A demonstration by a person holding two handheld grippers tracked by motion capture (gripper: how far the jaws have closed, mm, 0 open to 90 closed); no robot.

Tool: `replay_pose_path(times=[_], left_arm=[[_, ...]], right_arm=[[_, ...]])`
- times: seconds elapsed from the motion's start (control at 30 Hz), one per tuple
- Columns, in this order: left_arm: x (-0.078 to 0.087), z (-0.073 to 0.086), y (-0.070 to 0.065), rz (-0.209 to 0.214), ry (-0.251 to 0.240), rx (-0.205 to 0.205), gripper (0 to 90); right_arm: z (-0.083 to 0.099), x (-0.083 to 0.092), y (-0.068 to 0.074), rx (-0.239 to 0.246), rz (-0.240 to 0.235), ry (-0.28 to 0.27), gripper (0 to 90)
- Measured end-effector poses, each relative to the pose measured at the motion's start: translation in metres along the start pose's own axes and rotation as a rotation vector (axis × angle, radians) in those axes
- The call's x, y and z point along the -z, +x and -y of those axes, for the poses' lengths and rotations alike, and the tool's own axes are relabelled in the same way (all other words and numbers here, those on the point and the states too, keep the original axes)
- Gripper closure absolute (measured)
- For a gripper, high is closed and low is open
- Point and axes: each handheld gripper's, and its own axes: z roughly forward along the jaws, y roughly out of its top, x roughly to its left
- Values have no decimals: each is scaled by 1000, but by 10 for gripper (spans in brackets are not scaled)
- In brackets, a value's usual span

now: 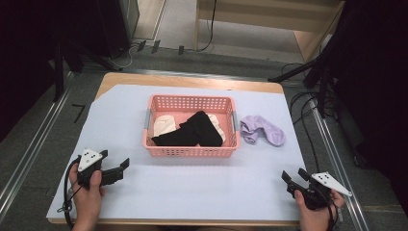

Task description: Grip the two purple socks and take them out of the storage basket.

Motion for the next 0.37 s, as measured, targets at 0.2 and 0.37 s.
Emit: replay_pose_path(times=[0.2,0.37], left_arm=[[0,0,0,-2,0,-2,145],[0,0,0,1,-2,1,146]], right_arm=[[1,0,1,2,5,-1,235],[0,-1,0,1,-1,8,243]])
